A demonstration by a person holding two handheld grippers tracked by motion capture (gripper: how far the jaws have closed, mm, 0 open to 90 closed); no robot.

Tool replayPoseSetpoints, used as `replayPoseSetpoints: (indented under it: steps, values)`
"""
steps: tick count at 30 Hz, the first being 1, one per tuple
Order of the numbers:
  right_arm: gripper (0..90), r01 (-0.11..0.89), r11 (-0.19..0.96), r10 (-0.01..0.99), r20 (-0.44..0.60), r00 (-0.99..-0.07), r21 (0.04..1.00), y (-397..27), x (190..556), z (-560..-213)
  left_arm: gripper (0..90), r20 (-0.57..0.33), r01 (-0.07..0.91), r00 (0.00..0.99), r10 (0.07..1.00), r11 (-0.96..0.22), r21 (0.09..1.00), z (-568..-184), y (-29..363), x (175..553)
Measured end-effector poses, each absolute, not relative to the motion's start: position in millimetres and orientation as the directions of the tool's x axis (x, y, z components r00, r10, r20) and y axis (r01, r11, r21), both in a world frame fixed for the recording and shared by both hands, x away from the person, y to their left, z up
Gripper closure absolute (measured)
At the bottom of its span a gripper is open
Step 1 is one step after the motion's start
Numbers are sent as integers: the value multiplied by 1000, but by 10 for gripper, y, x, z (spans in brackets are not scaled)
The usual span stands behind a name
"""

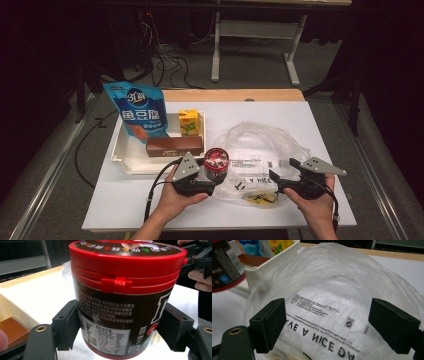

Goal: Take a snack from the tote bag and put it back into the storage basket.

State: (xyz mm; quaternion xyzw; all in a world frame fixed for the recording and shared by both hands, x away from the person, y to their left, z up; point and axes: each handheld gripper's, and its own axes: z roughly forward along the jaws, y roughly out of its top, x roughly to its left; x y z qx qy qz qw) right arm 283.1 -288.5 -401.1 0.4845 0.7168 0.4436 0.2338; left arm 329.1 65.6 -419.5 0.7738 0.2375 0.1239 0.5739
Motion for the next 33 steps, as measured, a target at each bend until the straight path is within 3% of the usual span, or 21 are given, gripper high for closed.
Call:
replayPoseSetpoints:
  steps: [18,33]
  values:
    - [155,510,144,910,89,-405,848,-2966,2747,-4103,264,-111,279,779,617,-182,943,-4256,1475,3473]
    - [160,527,124,922,99,-375,841,-3054,2729,-4173,263,-157,394,722,674,-214,894,-4667,1533,3767]
